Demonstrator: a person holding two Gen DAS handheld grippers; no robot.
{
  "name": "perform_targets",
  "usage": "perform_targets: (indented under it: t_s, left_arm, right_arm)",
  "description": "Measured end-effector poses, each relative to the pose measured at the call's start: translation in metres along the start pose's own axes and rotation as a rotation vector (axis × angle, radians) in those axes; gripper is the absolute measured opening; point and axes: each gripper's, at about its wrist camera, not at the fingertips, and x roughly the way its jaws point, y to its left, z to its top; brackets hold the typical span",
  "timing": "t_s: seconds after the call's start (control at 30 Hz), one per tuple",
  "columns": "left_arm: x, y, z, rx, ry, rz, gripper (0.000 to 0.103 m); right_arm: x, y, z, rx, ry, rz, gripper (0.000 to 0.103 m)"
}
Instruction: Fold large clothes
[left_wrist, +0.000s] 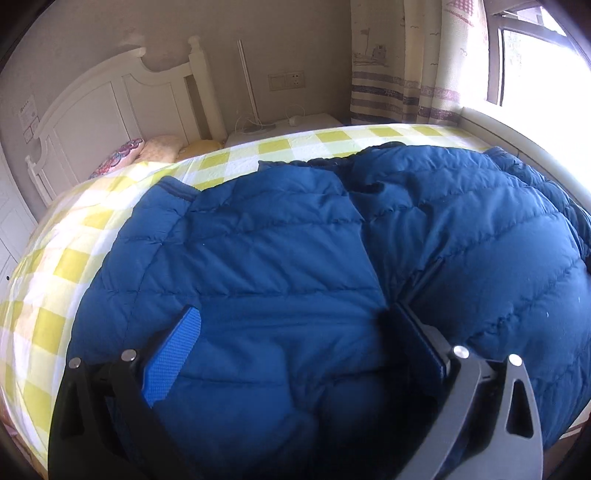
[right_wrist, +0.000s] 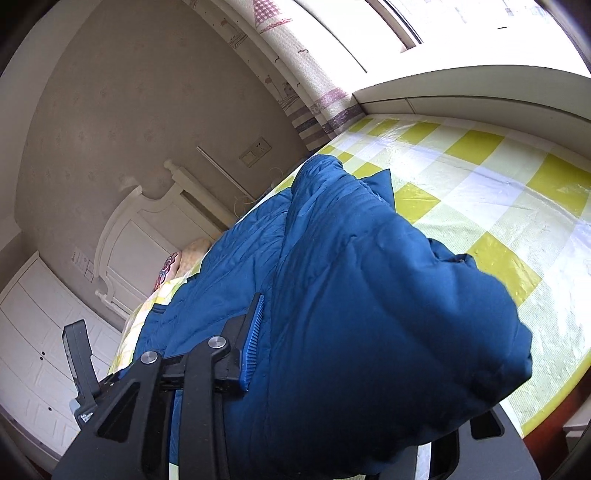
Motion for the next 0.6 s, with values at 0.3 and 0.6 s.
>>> perform_targets:
  t_s: [0.3, 0.6]
  left_arm:
    - [-0.028, 0.097, 0.012, -0.223, 0.000, -0.169, 0.100]
    - [-0.017, 0.245, 0.018, -0.556, 0.038, -0.542, 0.100]
  right_arm:
    - [-0.016, 0.173, -0.014, -0.642, -0.215, -0.175, 0.044]
    - [0.071, 0.297, -0.190, -1.570, -0.067, -0.241, 0.044]
